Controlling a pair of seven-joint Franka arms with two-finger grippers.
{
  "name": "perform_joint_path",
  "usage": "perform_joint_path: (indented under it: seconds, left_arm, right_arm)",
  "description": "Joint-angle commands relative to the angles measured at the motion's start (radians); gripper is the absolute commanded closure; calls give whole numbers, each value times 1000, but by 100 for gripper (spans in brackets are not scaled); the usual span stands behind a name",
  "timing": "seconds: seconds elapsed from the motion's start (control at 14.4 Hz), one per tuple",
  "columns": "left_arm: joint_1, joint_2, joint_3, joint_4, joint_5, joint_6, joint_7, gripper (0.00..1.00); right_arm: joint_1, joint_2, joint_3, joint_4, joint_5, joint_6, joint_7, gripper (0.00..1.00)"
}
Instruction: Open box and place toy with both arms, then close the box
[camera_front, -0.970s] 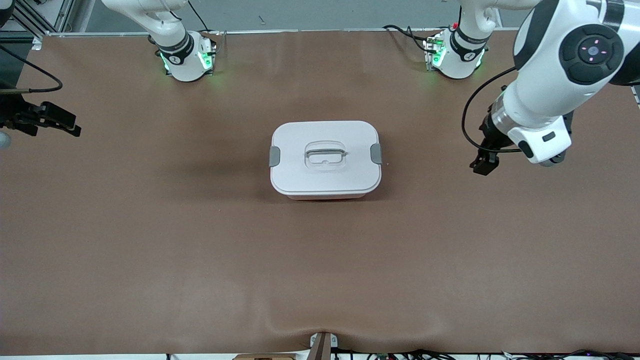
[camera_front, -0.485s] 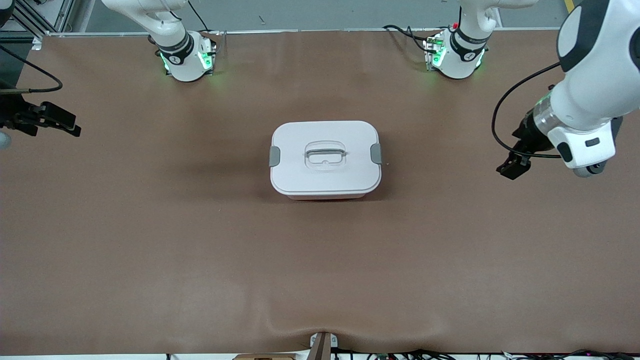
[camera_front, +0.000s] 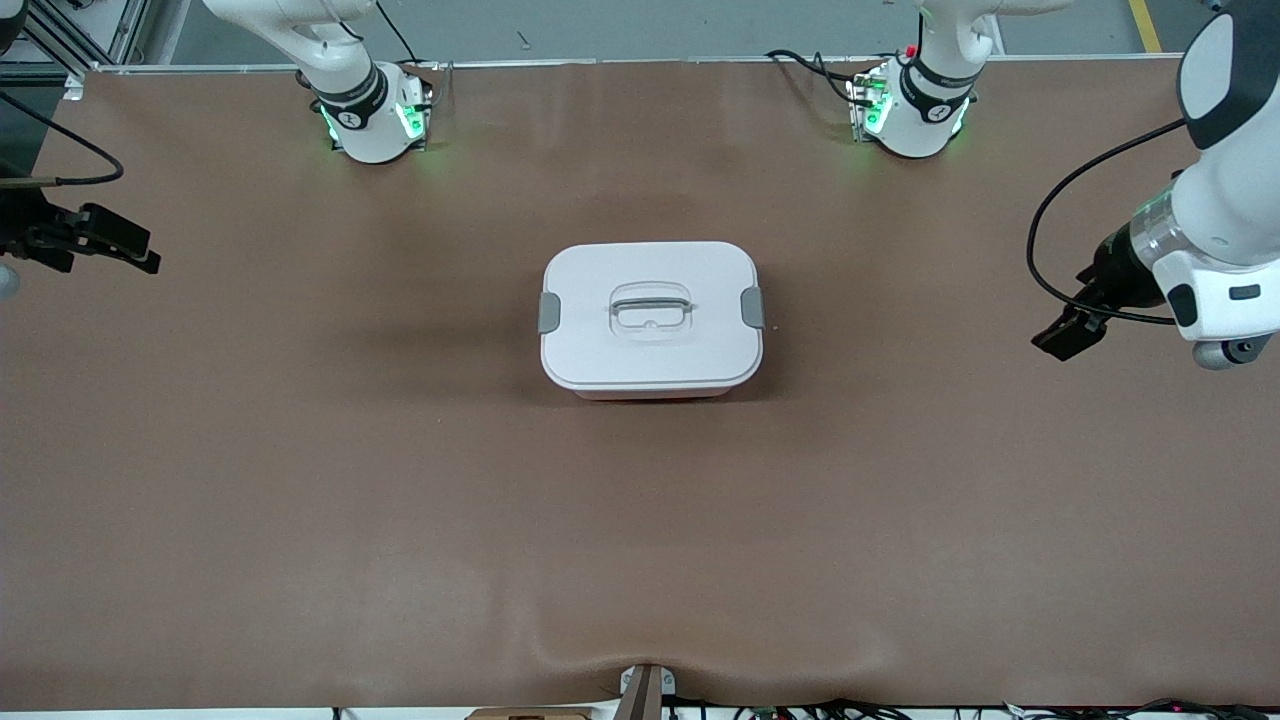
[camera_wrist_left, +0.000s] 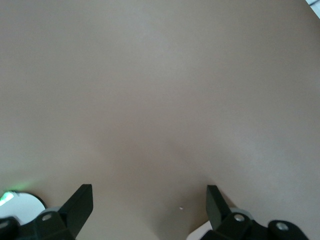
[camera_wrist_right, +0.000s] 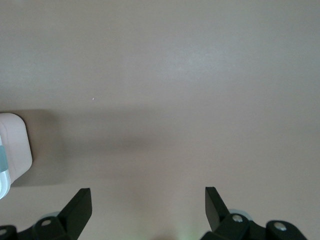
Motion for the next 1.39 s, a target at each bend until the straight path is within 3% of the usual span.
perform_joint_path:
  seconds: [0.0,0.83,1.32]
  left_arm:
    - [39,-15,-7,4,-2,-15,109,0]
    - [138,-20,-4,28,-15,-13,500,0]
    - [103,-145,-1,-50,-41,-6,688,0]
  right_arm:
    - [3,5,1,16,-13,-4,-3,0]
    - [3,5,3,16,-13,-4,-1,0]
    - [3,3,1,16,-13,-6,-1,0]
